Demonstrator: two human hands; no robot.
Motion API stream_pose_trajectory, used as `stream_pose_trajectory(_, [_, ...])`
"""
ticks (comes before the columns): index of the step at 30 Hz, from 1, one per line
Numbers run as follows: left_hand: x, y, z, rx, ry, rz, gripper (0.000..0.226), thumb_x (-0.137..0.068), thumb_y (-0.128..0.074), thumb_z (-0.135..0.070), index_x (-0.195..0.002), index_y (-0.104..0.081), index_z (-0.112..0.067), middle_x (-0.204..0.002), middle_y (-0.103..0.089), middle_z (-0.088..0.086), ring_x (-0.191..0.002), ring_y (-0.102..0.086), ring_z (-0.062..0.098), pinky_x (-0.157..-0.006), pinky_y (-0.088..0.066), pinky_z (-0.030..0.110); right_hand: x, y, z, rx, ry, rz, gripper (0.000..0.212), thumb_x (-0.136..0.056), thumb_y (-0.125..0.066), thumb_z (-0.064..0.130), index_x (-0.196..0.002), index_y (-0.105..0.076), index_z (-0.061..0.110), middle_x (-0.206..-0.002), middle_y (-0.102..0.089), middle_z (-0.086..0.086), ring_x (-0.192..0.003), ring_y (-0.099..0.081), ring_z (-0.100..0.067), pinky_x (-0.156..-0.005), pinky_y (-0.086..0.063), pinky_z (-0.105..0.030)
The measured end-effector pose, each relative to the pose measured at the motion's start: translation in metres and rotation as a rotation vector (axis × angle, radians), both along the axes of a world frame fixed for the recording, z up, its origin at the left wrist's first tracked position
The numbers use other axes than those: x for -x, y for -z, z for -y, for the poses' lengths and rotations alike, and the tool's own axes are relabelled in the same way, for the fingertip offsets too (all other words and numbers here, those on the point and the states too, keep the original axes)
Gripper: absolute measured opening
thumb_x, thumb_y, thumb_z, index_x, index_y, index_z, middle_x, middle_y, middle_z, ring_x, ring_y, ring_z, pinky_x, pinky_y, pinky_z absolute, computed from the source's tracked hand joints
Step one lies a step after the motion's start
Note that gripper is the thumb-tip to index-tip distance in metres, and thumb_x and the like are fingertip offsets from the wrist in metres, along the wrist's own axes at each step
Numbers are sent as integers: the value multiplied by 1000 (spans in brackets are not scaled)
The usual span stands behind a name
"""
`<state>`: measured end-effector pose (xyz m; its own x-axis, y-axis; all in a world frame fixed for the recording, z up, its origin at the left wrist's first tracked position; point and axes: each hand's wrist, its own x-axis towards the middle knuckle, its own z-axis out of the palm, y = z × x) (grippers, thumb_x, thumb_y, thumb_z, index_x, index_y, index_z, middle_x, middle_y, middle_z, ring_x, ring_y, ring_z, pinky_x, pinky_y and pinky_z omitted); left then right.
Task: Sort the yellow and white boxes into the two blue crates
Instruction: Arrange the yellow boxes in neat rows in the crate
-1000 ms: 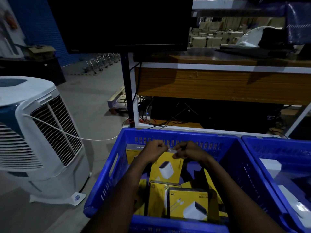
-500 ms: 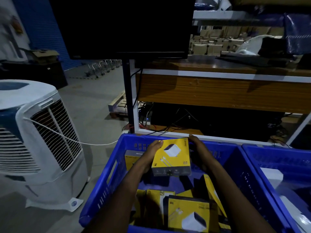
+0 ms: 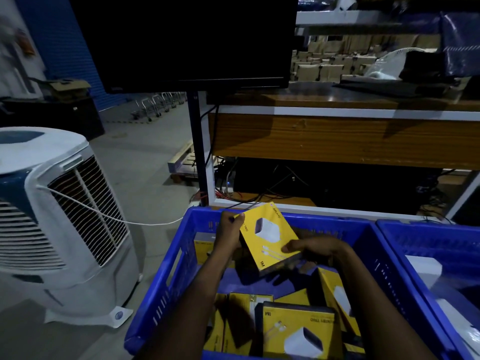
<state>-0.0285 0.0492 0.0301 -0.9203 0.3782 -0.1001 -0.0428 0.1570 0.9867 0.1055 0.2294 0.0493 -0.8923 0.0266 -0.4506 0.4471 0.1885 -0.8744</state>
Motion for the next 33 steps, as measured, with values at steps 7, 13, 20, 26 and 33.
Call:
stream_pose_trajectory(7, [-3,-2,10,268,99,-203,16,-80,-56,-31,-91,-46,-24,-77,-49,5,-72,-51,27,-64,-37,38,17,17,7,-320,7,-100,48,-74,-82,22,-114,-54,22,-105,-63,1,-71,-69,-22,-45,-48,-24])
stream_pose_trajectory(13, [6,17,15,784,435,-557,62,-72,-78,-21,-126,-48,-28,-128,-46,7,-112,-53,32,-90,-51,46,25,37,27,-611,42,-169,43,-69,-85,15,-106,-63,19,-84,-69,4,-64,-65,-6,-64,-58,-33])
stream_pose_trajectory(20, [5,27,24,929,261,-633,20,-81,-65,-16,-90,-50,-26,-115,-46,3,-111,-46,28,-91,-41,45,30,54,28,-607,170,-196,35,-71,-84,17,-103,-70,13,-84,-75,-7,-73,-73,-16,-73,-60,-42])
stream_pose_trajectory(26, [1,26,18,944,376,-531,9,-76,-69,-24,-78,-64,-16,-80,-67,4,-78,-64,21,-72,-57,35,34,60,38,-688,187,-195,47,-69,-85,24,-112,-68,15,-100,-73,-3,-91,-69,-15,-82,-57,-33])
stream_pose_trajectory(33, [10,41,20,1014,617,-378,29,-91,-56,-28,-104,-72,-8,-107,-70,13,-91,-66,29,-85,-57,43,33,57,37,-626,321,-163,35,-78,-75,14,-110,-63,12,-105,-65,-5,-99,-62,-20,-80,-50,-29])
